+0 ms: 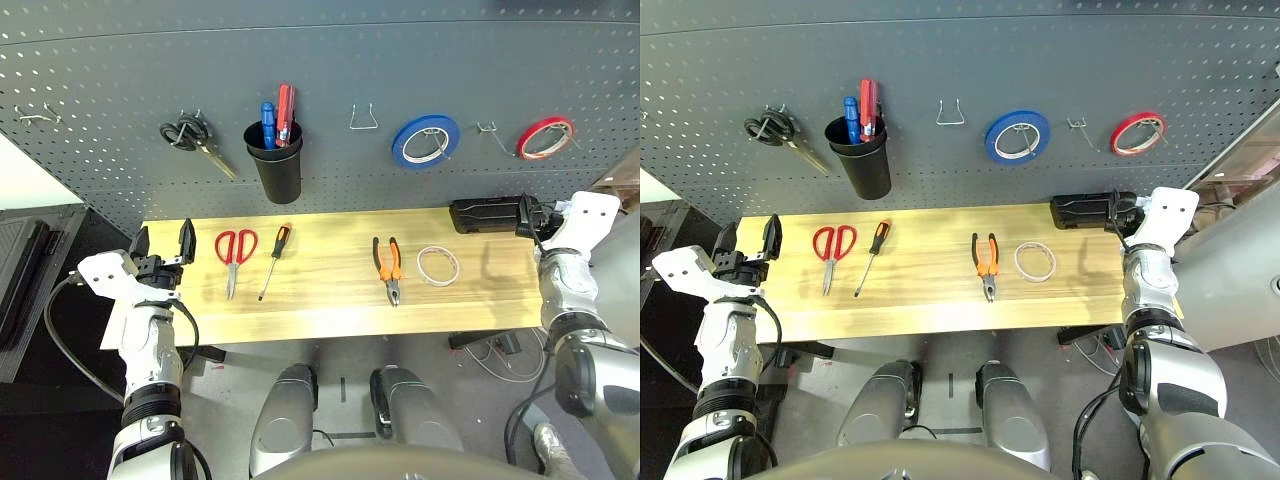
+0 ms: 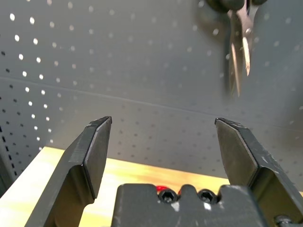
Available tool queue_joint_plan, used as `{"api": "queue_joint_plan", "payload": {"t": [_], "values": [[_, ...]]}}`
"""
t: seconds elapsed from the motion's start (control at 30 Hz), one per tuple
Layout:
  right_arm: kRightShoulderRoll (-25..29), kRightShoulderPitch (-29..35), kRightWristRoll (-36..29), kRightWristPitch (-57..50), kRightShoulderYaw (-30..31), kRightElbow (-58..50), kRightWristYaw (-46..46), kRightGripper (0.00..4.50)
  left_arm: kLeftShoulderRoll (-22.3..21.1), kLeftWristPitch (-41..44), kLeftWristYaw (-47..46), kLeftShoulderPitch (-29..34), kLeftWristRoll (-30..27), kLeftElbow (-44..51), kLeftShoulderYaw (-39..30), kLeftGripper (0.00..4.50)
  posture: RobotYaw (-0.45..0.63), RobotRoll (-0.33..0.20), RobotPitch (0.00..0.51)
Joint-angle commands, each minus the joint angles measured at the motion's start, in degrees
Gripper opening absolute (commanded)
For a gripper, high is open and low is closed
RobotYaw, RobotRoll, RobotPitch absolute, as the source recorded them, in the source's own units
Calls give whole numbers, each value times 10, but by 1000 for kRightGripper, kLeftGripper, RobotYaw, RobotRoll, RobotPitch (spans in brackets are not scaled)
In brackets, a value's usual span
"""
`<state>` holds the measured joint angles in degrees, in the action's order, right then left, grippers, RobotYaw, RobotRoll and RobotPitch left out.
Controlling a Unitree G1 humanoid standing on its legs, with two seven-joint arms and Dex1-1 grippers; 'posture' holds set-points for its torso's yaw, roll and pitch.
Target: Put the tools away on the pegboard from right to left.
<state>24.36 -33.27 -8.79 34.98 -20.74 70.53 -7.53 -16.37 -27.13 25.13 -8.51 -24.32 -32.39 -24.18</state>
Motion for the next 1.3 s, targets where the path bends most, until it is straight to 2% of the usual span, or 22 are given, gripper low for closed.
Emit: {"api": "queue_joint_plan", "payload": {"t": [0.03,0.2,0.27,0.37,0.53,0.8,1.0,1.13,1.3], "values": [[0,5,6,-6,4,10,1,4500,0,-11,-3,6,4,-5,-6,4467,205,0,149],[4,4,13,-19,10,12,6,4500,4,-7,-2,9,4,-1,-1,4467,197,0,158],[17,2,36,-42,29,10,15,4500,7,9,13,21,3,14,13,4467,187,0,167],[40,1,66,-74,60,5,11,4500,11,37,42,48,8,52,46,4467,179,0,179],[70,3,45,-137,46,0,-32,4500,4,105,119,101,15,150,136,4467,169,0,196],[102,17,56,-141,68,-31,-130,4500,-23,199,178,116,32,249,229,4467,155,0,212],[128,15,103,-166,142,-58,-260,4500,-57,224,213,102,83,261,293,4467,157,0,216],[144,7,161,-160,209,-67,-297,4500,-83,230,228,94,125,255,324,4467,162,0,224],[142,-24,182,-166,250,-56,-373,4500,-90,235,219,86,141,251,332,4467,170,0,235]]}}
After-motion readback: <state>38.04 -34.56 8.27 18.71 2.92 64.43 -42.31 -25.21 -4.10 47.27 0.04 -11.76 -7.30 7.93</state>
